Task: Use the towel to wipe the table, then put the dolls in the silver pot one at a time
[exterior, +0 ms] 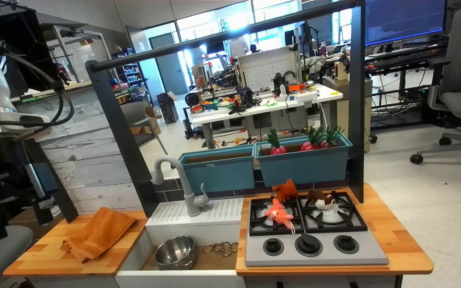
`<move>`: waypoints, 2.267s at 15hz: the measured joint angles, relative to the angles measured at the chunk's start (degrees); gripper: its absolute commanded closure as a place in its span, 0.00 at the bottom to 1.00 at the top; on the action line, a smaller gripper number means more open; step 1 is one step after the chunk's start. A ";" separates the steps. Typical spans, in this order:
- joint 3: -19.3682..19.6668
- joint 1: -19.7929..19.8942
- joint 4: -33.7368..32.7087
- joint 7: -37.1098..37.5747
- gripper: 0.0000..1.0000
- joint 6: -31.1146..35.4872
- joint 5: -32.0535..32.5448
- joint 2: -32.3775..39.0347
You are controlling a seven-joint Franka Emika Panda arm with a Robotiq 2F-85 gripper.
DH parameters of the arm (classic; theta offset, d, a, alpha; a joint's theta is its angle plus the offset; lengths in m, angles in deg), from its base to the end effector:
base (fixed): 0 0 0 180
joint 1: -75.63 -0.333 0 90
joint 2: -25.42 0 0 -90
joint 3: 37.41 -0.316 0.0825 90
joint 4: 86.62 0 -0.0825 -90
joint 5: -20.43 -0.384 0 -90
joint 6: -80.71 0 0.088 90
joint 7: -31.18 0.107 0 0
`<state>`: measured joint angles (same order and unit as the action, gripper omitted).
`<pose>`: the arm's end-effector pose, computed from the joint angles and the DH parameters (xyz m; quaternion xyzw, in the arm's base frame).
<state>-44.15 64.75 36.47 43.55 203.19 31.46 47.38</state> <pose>0.5009 0.1521 0.1966 0.9739 0.1112 -0.1735 0.0954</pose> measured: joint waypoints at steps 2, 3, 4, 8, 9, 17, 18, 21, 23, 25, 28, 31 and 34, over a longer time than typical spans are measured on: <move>0.21 -0.39 -1.85 1.80 0.00 3.13 0.06 2.25; 0.60 -0.94 -3.58 3.64 0.00 4.96 0.53 4.30; 1.38 -1.76 -5.84 5.88 0.00 6.94 1.36 6.92; 4.00 -4.12 -17.71 12.47 0.00 13.45 0.14 19.91; 4.27 -4.37 -21.02 13.57 0.00 13.69 -1.36 22.97; 4.79 -4.73 -25.29 14.24 0.00 13.82 -3.82 27.14; 5.07 -4.80 -25.19 14.76 0.00 14.72 -3.82 27.26; 5.25 -4.99 -25.13 14.76 0.00 18.41 -3.82 27.76; 5.42 -6.14 -25.50 14.75 0.00 25.06 -3.76 29.35; 6.39 -8.58 -27.49 14.76 0.00 30.41 -3.73 32.54; 8.47 -12.30 -34.68 15.15 0.00 31.93 -3.83 39.66; 9.13 -12.83 -41.75 15.16 0.00 30.90 -4.24 45.75; 9.40 -12.81 -43.54 15.14 0.00 30.37 -4.30 46.95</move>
<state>-34.75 51.94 -7.07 58.69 233.56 27.15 94.33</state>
